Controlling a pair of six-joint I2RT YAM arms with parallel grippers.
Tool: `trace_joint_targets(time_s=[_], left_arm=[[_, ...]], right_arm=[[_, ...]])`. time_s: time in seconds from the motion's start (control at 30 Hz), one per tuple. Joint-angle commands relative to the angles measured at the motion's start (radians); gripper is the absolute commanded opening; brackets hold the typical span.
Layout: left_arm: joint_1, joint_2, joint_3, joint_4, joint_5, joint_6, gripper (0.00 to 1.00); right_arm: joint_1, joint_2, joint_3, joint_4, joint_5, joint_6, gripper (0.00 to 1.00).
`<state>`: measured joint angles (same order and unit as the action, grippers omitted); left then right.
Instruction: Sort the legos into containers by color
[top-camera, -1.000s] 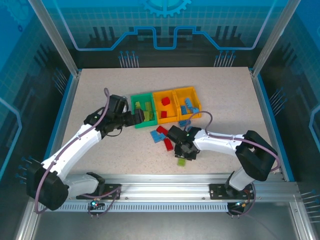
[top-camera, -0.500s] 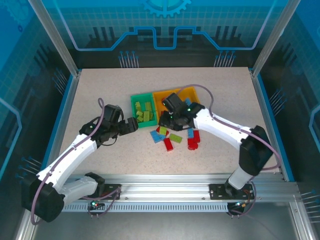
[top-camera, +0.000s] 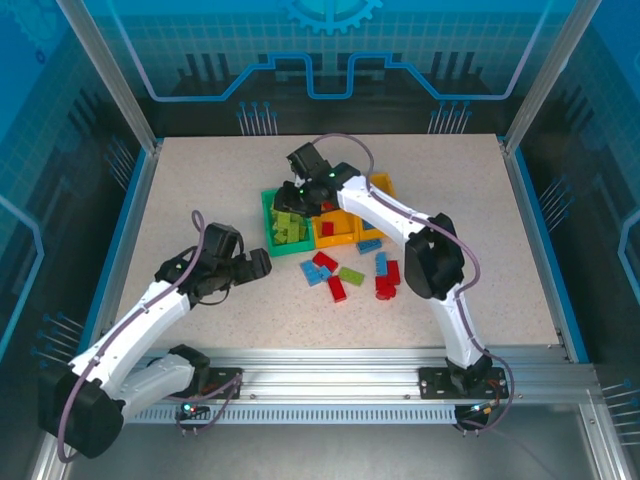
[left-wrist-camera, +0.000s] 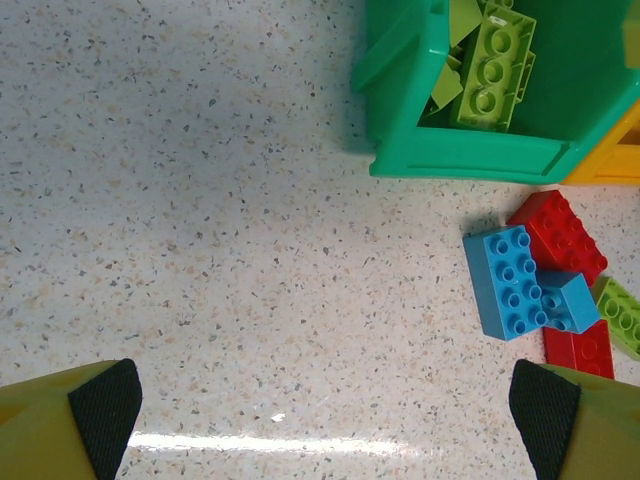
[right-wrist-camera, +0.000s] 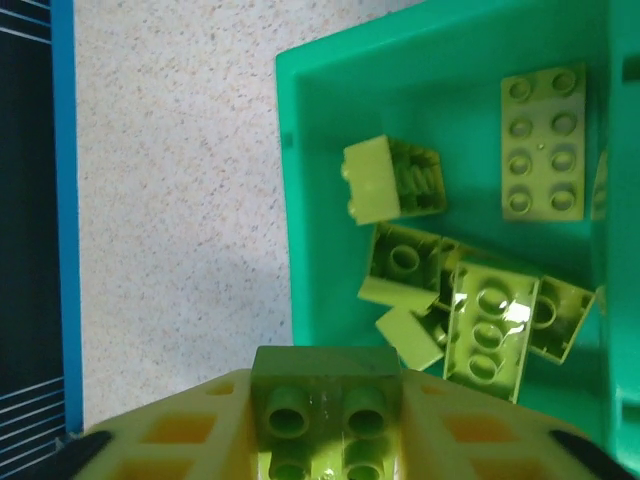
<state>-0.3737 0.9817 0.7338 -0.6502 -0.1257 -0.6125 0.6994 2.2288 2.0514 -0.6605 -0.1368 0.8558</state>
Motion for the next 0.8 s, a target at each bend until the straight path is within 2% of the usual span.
trace_joint_targets(time_s=[0.0, 0.03, 0.1, 0.23, 0.37, 0.47, 0.53, 0.67, 0.77], left_arm=[[0.011, -0.026, -0.028, -0.023, 0.022, -0.033, 0.99], [0.011, -0.028, -0.033, -0.022, 0.026, -0.036, 0.99], [0.011, -0.031, -0.041, -0.024, 0.031, -0.042, 0.99], [0.011, -0.030, -0.053, -0.020, 0.044, -0.057, 0.99], [0.010, -0.032, -0.059, -0.013, 0.043, -0.075, 0.99], [0.010, -0.038, -0.065, -0.007, 0.042, -0.091, 0.99], [0.010, -0.038, -0.067, -0.009, 0.043, -0.095, 0.99], [0.011, -0.041, -0.082, -0.031, 0.016, -0.105, 0.99], [0.012, -0.056, -0.103, -0.043, 0.017, -0.116, 0.99]], right_arm=[[-0.030, 0.054, 0.073, -0.080, -0.031, -0.028, 0.41], [-0.036, 0.068, 0.083, -0.080, -0.035, -0.028, 0.45], [-0.040, 0.072, 0.088, -0.067, -0.046, -0.031, 0.59], [-0.027, 0.039, 0.078, -0.029, -0.079, -0.075, 0.73], [0.026, -0.072, 0.008, -0.024, -0.026, -0.171, 0.75], [0.081, -0.178, -0.118, -0.062, 0.101, -0.255, 0.74], [0.103, -0.244, -0.247, -0.063, 0.156, -0.268, 0.70], [0.128, -0.312, -0.438, -0.039, 0.208, -0.262, 0.65], [0.165, -0.306, -0.471, -0.070, 0.250, -0.288, 0.65]])
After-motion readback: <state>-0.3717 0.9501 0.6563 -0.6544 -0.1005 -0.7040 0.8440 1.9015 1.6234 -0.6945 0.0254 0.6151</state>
